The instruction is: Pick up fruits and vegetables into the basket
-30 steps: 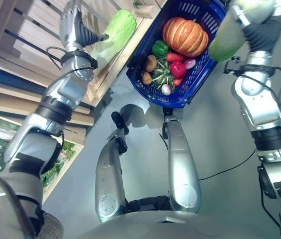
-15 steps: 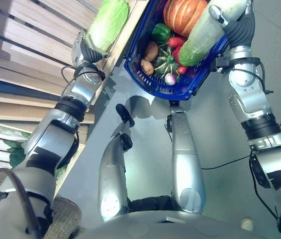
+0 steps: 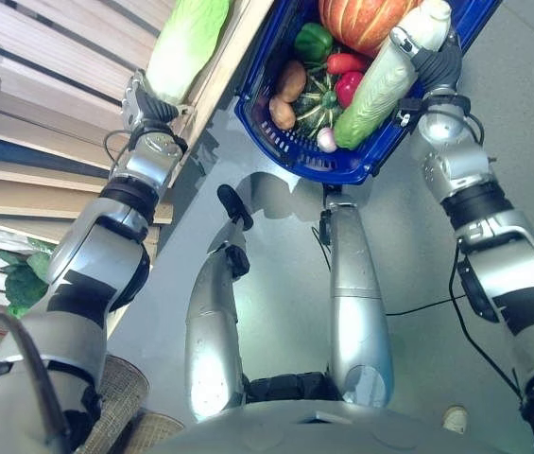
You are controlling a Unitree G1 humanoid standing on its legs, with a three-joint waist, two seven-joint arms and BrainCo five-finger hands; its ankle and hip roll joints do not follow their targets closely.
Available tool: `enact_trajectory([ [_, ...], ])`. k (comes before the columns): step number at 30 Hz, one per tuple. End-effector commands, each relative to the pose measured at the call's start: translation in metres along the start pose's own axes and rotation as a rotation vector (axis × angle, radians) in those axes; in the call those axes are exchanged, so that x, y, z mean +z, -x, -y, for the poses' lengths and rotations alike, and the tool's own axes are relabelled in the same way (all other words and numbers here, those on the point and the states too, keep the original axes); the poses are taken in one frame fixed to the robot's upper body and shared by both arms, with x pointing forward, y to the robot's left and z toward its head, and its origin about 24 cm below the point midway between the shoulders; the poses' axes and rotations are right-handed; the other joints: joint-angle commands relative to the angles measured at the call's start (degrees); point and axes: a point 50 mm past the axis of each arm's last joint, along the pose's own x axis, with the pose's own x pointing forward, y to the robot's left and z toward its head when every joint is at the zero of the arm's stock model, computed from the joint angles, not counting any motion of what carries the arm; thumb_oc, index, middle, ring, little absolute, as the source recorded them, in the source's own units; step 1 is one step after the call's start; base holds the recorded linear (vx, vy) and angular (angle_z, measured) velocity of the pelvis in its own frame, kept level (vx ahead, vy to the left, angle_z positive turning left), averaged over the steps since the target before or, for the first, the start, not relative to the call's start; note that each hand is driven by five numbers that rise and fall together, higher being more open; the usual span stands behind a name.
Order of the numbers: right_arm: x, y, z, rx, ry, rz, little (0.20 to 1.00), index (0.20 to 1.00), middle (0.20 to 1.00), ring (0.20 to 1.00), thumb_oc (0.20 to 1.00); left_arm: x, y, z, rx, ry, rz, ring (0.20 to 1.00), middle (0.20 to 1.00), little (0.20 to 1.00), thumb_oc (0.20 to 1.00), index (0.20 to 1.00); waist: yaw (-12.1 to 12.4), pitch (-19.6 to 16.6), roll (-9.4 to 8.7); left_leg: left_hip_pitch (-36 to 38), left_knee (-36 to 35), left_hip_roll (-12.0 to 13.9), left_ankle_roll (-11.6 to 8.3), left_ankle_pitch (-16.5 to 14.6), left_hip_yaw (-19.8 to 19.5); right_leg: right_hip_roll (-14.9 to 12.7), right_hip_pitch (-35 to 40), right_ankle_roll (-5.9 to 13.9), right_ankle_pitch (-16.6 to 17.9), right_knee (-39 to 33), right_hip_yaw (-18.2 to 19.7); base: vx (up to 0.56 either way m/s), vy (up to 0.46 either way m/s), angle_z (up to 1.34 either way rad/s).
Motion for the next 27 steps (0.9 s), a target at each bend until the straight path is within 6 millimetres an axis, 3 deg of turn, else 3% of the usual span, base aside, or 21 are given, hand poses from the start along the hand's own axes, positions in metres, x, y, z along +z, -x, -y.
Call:
enact_trajectory([
  [1,-0.015,-0.002,0.013,-0.037,0.075,-0.079,1.0,1.0,1.0,1.0,1.0,-0.01,-0.008,-0.016,0.046,-0.029,-0.069,1.0,1.0,1.0,1.0,1.0,-0.9,-2.7,4.32,-4.9,10.4,1.2,-2.26,-7.1,-2.2,4.0,0.9,1.68,-1.9,-2.1,0.1,-0.01,-0.065,0.06],
  [5,-0.014,0.005,0.004,0.006,0.121,-0.015,1.0,1.0,1.0,1.0,1.0,-0.006,-0.013,-0.03,0.092,-0.062,-0.066,1.0,1.0,1.0,1.0,1.0,-1.5,-2.7,3.28,-6.3,10.4,1.2,-2.08,-7.0,-2.5,4.8,-0.1,1.61,-1.5,-2.3,0.3,0.0,-0.018,0.01],
  [10,-0.02,0.029,-0.007,0.143,0.118,0.088,1.0,1.0,1.0,1.0,1.0,-0.01,-0.016,-0.044,0.157,-0.076,-0.063,1.0,1.0,1.0,1.0,1.0,-3.5,-2.7,1.73,-7.4,10.3,1.4,-2.14,-7.1,-2.3,5.7,-1.1,1.79,-1.2,-2.7,0.9,0.01,0.01,-0.06],
  [15,-0.039,0.087,-0.021,0.425,0.095,0.23,1.0,1.0,1.0,1.0,1.0,-0.026,-0.017,-0.055,0.192,-0.108,-0.065,1.0,1.0,1.0,1.0,1.0,-6.8,-2.7,-0.74,-7.8,10.1,1.9,-2.36,-7.5,-1.7,6.7,-1.7,2.32,-1.2,-3.1,2.0,0.01,0.03,-0.07],
  [18,-0.045,0.11,-0.025,0.552,0.09,0.27,1.0,1.0,1.0,1.0,1.0,-0.039,-0.017,-0.055,0.161,-0.132,-0.1,1.0,1.0,1.0,1.0,1.0,-8.3,-2.7,-1.76,-7.6,10.4,2.2,-2.57,-7.7,-1.3,7.1,-1.6,2.64,-1.3,-2.8,2.5,0.02,0.043,-0.08],
  [27,-0.045,0.13,-0.033,0.661,0.037,0.272,1.0,1.0,1.0,1.0,1.0,-0.066,-0.013,-0.042,0.049,-0.249,-0.165,1.0,1.0,1.0,1.0,1.0,-9.7,-2.7,-3.61,-6.3,10.1,3.0,-2.85,-7.6,-0.2,7.7,-0.2,3.03,-0.7,-4.1,2.9,0.01,-0.006,-0.12],
])
